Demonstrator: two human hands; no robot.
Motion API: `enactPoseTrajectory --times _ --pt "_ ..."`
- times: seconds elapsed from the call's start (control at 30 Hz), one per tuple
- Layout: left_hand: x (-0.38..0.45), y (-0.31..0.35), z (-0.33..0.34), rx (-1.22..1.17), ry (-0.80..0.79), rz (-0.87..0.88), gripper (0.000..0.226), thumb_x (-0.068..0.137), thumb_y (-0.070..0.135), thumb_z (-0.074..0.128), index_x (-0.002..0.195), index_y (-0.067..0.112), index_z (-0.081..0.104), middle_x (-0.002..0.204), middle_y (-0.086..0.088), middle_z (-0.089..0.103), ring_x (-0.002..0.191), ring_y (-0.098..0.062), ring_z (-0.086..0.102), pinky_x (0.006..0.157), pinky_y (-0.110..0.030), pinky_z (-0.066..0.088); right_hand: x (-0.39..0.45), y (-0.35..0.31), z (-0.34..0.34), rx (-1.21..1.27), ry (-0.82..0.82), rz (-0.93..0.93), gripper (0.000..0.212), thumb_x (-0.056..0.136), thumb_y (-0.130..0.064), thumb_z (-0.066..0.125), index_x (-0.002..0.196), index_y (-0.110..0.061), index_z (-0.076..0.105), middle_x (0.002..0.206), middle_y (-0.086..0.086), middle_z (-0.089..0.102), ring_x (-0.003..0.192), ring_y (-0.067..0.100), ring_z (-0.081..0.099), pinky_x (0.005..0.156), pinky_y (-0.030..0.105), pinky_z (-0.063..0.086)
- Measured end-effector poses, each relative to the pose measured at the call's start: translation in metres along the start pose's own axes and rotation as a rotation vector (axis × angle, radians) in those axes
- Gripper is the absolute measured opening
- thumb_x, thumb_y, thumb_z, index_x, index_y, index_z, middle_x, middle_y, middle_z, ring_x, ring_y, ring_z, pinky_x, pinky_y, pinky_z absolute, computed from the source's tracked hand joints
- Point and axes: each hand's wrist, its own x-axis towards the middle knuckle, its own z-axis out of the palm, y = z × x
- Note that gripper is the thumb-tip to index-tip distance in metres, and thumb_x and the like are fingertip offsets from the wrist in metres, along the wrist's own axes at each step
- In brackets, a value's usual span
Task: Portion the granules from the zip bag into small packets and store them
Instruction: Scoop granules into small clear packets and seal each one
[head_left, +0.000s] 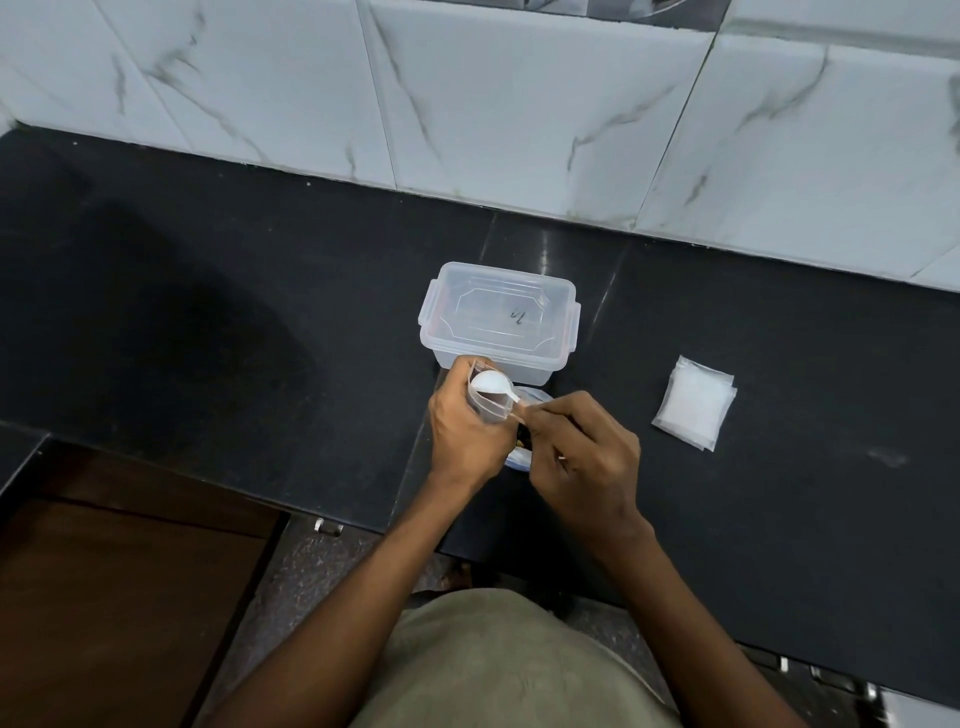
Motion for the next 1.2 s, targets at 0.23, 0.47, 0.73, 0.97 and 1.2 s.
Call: enactPoseTrajectory --times 0.23,0.47,0.73,0.97,1.2 --pt "0.000 -0.009 -0.004 0.094 0.034 -0.066 0.023 0.076 0.015 0.077 0.091 0.014 0.060 0.082 0.006 0.065 0.074 -0.011 0.063 0.065 -0.025 0.052 0.010 0.007 -0.010 0.506 0.117 0.938 0.008 0.083 -0.006 0.083 0.086 -0.013 0.080 0.075 0.005 0.075 0.057 0.017 0.065 0.052 0.026 0.051" --pt "-0.006 -0.018 -0.008 0.284 0.119 -0.401 0.017 0.082 0.016 0.069 0.095 0.017 0.058 0.086 0.005 0.065 0.080 -0.015 0.063 0.069 -0.028 0.049 -0.019 0.042 -0.019 0.047 -0.194 0.585 0.014 0.073 0.001 0.085 0.077 -0.012 0.080 0.071 -0.005 0.067 0.062 0.006 0.061 0.060 0.020 0.049" --pt "-0.013 -0.033 0.004 0.244 -0.120 -0.820 0.079 0.059 0.068 0.072 0.113 0.016 0.046 0.101 -0.005 0.070 0.079 -0.026 0.074 0.072 -0.046 0.063 -0.040 0.045 0.004 -0.219 -0.474 0.358 0.014 0.072 0.006 0.076 0.069 -0.006 0.072 0.072 0.002 0.055 0.053 0.017 0.050 0.046 0.028 0.041" --pt "-0.014 -0.040 0.020 -0.126 -0.079 -0.962 0.046 0.070 0.000 0.063 0.115 -0.001 0.057 0.088 -0.018 0.071 0.057 -0.024 0.068 0.051 -0.034 0.057 -0.036 0.039 0.013 -0.257 -0.539 0.425 0.012 0.072 0.004 0.075 0.065 -0.004 0.070 0.069 0.005 0.055 0.050 0.022 0.050 0.046 0.027 0.036" --pt "-0.021 -0.043 0.021 -0.166 -0.107 -0.878 0.055 0.057 0.004 0.055 0.112 0.001 0.062 0.089 -0.015 0.068 0.072 -0.021 0.062 0.055 -0.030 0.045 -0.035 0.042 0.015 -0.261 -0.607 0.524 0.008 0.075 0.002 0.071 0.070 -0.004 0.075 0.071 0.007 0.059 0.057 0.023 0.053 0.051 0.035 0.046"
